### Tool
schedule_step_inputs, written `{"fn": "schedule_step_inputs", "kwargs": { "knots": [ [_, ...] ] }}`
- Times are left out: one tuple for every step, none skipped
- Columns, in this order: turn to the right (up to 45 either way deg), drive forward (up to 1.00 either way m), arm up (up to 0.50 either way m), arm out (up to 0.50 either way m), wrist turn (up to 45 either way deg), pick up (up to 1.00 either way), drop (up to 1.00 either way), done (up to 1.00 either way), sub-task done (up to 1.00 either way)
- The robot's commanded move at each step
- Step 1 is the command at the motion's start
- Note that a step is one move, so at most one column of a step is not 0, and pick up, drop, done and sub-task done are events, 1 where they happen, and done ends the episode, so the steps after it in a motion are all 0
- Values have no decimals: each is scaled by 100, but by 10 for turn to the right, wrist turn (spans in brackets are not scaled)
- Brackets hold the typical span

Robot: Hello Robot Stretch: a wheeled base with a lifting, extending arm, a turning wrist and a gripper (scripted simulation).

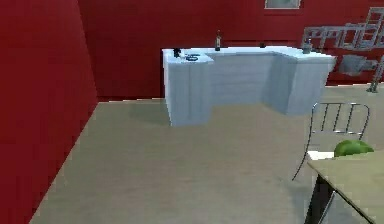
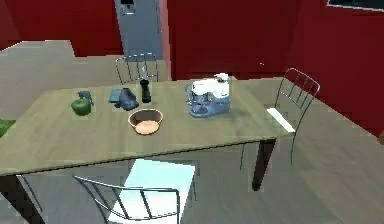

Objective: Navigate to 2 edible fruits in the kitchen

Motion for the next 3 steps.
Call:
{"fn": "schedule_step_inputs", "kwargs": {
  "knots": [
    [0, 45, 0, 0, 0, 0, 0, 0, 0],
    [-60, 0, 0, 0, 0, 0, 0, 0, 0],
    [0, 30, 0, 0, 0, 0, 0, 0, 0]
  ]
}}
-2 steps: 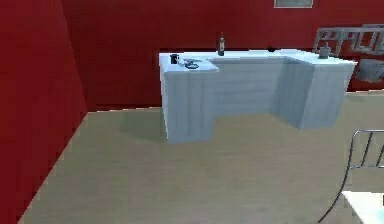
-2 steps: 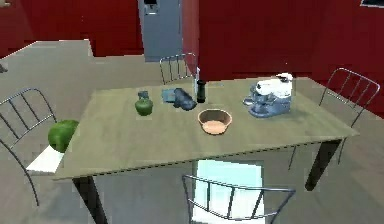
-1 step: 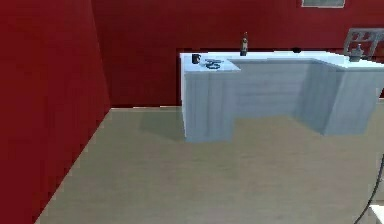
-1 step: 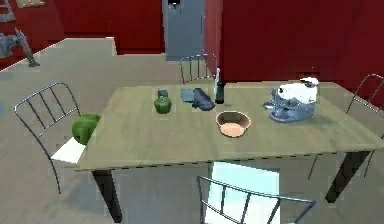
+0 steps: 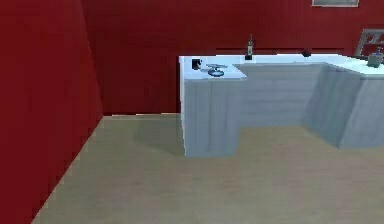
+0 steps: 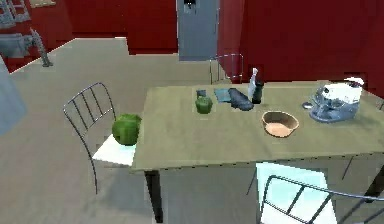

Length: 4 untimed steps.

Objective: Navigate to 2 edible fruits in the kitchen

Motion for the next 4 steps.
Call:
{"fn": "schedule_step_inputs", "kwargs": {
  "knots": [
    [450, 0, 0, 0, 0, 0, 0, 0, 0],
    [450, 0, 0, 0, 0, 0, 0, 0, 0],
    [0, 0, 0, 0, 0, 0, 0, 0, 100],
    [-450, 0, 0, 0, 0, 0, 0, 0, 0]
  ]
}}
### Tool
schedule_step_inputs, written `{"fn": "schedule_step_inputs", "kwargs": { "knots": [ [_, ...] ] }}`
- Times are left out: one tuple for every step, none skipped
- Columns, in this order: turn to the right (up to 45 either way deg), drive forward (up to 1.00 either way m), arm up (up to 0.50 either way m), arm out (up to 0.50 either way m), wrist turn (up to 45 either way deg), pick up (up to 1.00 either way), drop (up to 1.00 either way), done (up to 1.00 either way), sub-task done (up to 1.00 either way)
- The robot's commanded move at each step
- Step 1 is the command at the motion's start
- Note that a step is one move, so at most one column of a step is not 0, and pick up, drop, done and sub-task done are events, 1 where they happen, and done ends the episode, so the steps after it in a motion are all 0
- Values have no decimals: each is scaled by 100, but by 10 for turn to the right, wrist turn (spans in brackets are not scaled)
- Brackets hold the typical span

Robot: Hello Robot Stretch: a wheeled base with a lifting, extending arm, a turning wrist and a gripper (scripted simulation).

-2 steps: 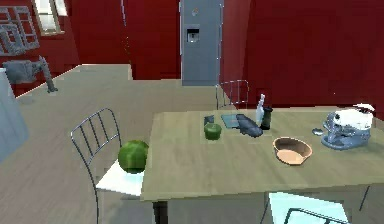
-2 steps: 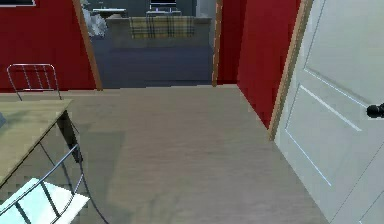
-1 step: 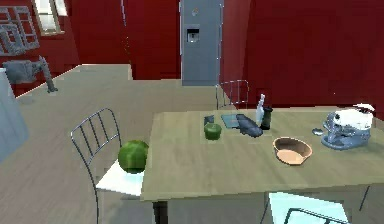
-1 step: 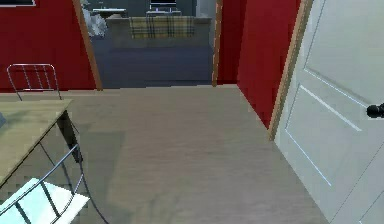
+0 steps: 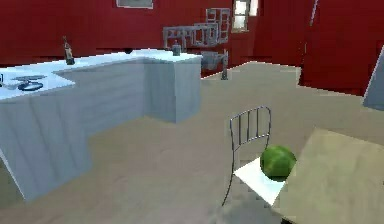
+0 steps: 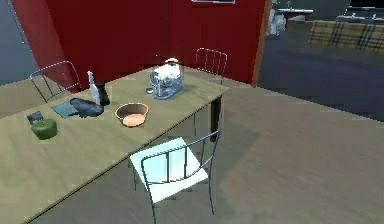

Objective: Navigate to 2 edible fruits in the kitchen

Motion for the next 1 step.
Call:
{"fn": "schedule_step_inputs", "kwargs": {
  "knots": [
    [-150, 0, 0, 0, 0, 0, 0, 0, 0]
  ]
}}
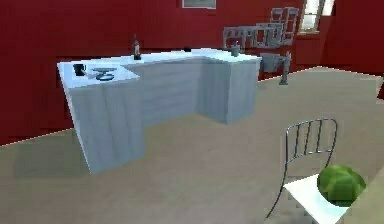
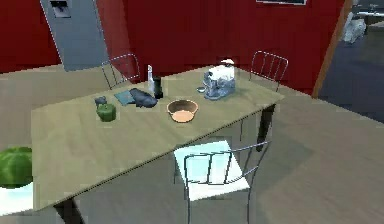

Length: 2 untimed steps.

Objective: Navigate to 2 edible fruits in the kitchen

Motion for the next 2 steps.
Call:
{"fn": "schedule_step_inputs", "kwargs": {
  "knots": [
    [0, 25, 0, 0, 0, 0, 0, 0, 0],
    [450, 0, 0, 0, 0, 0, 0, 0, 0]
  ]
}}
